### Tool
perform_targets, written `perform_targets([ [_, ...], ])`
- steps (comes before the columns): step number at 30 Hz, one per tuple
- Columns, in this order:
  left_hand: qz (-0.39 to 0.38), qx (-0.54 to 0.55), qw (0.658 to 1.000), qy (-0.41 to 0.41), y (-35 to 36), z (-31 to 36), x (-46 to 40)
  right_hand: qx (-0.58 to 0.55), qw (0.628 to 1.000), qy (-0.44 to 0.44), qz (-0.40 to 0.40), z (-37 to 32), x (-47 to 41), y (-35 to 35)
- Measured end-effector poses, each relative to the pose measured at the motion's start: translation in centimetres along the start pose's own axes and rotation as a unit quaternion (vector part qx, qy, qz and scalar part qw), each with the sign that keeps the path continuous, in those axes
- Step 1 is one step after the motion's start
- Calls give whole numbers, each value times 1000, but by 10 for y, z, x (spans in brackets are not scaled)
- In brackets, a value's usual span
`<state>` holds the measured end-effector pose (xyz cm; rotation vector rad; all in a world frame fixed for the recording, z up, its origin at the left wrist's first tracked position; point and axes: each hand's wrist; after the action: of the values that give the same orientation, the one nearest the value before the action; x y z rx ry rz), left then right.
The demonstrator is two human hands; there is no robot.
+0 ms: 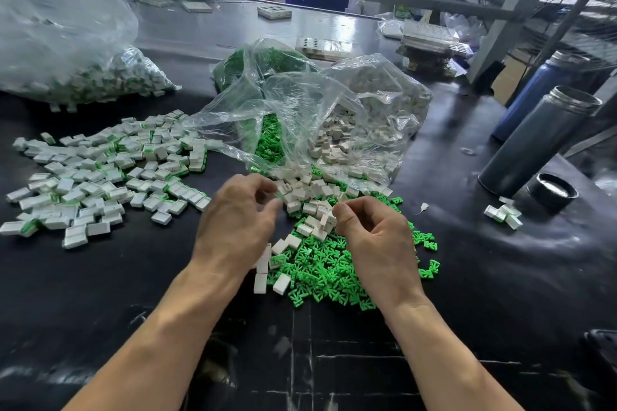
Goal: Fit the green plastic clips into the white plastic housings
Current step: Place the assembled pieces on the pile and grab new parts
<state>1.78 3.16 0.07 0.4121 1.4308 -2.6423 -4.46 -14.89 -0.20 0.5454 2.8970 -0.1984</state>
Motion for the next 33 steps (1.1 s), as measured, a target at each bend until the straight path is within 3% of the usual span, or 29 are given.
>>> perform_targets([
  [12, 32, -205, 967, -145, -19, -45, -25, 11, 1000, 2, -18, 3, 0, 0],
  [22, 22, -235, 959, -156, -19, -46, -24, 23, 999, 4, -21, 6, 0, -1],
  [26, 41, -196, 973, -115, -22, -36, -21, 34, 999, 3, -22, 5, 0, -1],
  [29, -46, -90, 988, -118, -25, -26, -18, 78, 997, 5, -27, 4, 0, -3],
  [33, -199, -91, 968, -126, -33, -20, -10, 191, 981, -16, -24, -1, -1, -9],
])
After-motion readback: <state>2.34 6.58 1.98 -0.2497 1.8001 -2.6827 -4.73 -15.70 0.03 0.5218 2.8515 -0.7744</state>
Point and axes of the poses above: each hand's wrist, its own x-axis away from the middle knuckle, its own y-axis out of the palm, z = x × y, and after that the axes turned 14 degrees about -x, right-handed
